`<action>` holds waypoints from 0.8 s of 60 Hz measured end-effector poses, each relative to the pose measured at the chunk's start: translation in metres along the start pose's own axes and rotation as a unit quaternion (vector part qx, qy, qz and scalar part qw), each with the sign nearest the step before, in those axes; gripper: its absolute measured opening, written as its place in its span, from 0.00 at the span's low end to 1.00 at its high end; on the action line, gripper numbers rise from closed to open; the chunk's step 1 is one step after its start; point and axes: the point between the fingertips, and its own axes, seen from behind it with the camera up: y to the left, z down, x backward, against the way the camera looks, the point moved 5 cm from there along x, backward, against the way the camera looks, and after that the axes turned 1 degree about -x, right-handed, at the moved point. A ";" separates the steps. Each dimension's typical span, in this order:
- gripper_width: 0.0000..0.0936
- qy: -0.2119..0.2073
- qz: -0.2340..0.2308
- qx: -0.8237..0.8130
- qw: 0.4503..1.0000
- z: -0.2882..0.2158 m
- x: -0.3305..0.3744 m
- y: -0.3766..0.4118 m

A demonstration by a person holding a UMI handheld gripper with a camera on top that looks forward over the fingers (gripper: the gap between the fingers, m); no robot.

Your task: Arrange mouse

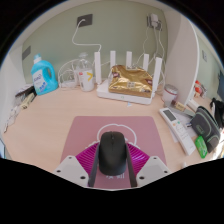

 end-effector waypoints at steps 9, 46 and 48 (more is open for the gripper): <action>0.89 -0.007 0.011 0.012 1.000 -0.006 0.024 -0.003; 0.91 -0.068 0.057 0.030 0.996 0.021 0.256 0.017; 0.91 -0.069 0.058 0.030 0.995 0.025 0.264 0.017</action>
